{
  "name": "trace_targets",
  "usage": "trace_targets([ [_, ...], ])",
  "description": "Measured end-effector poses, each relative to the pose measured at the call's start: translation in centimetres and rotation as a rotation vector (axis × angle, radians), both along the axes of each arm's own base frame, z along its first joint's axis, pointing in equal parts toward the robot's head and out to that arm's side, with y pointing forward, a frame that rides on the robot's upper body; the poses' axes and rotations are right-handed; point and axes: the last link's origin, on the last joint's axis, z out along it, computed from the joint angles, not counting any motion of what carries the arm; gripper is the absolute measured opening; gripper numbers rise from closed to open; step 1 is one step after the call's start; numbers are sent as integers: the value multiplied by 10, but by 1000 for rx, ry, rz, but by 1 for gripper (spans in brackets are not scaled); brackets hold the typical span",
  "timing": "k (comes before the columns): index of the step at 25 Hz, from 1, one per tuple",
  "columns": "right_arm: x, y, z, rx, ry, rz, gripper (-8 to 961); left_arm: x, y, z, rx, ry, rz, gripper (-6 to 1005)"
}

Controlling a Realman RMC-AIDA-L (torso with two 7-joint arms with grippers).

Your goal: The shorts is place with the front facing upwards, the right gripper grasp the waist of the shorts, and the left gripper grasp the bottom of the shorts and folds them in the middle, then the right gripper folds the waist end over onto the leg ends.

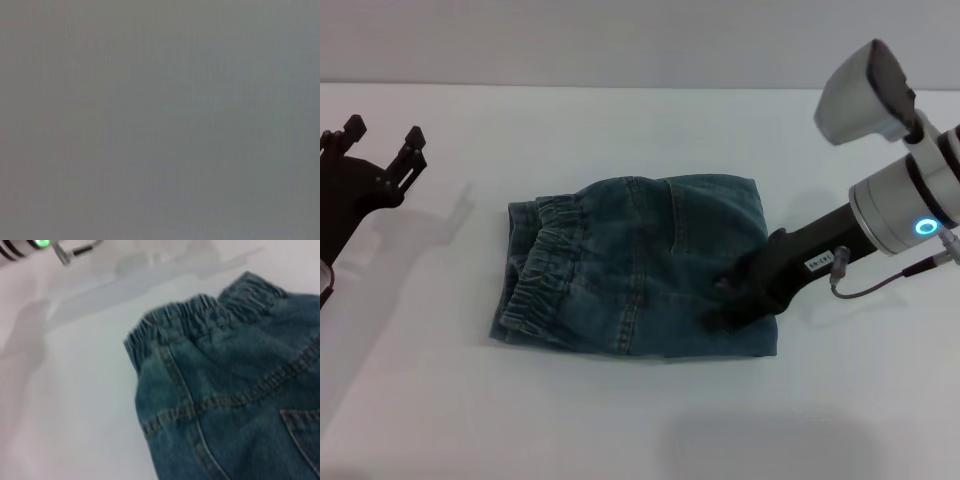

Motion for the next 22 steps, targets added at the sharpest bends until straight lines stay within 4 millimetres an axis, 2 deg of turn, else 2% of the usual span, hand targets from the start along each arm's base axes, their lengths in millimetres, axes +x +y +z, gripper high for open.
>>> trace_targets([
  [3, -14, -8, 7, -34, 109, 8, 667, -3, -3, 3, 20, -14, 15, 752],
  [5, -26, -17, 21, -26, 249, 67, 667, -4, -5, 4, 35, -34, 17, 752],
  [6, -26, -17, 21, -26, 249, 67, 667, -4, -5, 4, 35, -34, 17, 752],
  [9, -24, -19, 37, 92, 413, 122, 667, -3, -11, 7, 68, -72, 5, 752],
  [12, -6, -18, 56, 301, 591, 167, 667, -2, -23, 11, 116, -112, -20, 752],
  [15, 26, -17, 69, 589, 701, 189, 667, -5, -35, 16, 164, -141, -33, 752],
  [22, 94, -15, 76, 1229, 666, 144, 667, -19, -66, 29, 268, -192, -6, 752],
])
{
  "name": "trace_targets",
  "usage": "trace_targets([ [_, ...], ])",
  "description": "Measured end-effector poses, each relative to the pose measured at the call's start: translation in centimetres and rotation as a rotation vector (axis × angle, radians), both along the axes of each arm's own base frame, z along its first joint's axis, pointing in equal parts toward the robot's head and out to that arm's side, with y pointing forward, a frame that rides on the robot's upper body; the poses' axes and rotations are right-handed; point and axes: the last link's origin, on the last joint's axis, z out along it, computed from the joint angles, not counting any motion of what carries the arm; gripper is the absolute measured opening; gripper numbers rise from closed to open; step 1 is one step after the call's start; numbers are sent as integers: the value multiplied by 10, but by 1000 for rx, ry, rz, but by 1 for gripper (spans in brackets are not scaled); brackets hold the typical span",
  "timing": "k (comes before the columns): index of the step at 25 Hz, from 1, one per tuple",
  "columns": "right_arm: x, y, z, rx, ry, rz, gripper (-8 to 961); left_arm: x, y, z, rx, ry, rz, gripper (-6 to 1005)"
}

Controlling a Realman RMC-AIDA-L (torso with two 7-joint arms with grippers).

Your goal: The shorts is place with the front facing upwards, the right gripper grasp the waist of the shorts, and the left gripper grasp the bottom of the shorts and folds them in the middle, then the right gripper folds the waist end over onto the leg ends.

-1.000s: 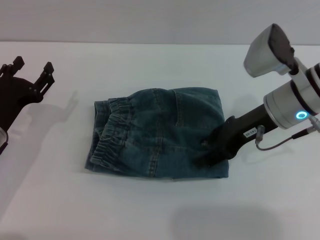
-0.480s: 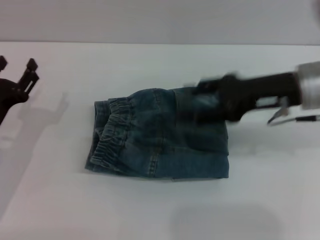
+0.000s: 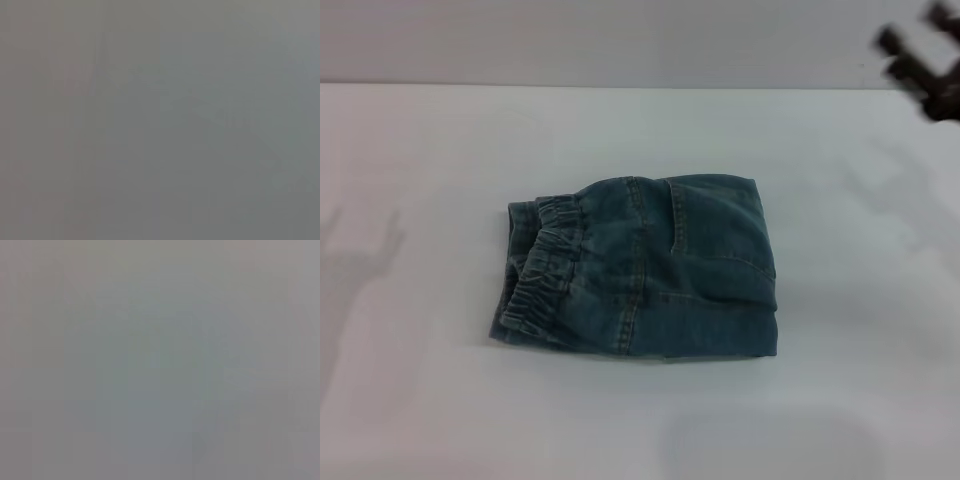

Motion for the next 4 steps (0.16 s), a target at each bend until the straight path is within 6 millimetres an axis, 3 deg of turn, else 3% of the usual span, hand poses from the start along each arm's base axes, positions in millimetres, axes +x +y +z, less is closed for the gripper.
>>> trace_targets([
  [4, 25, -3, 7, 242, 32, -165, 667, -6, -17, 4, 40, -12, 14, 752],
])
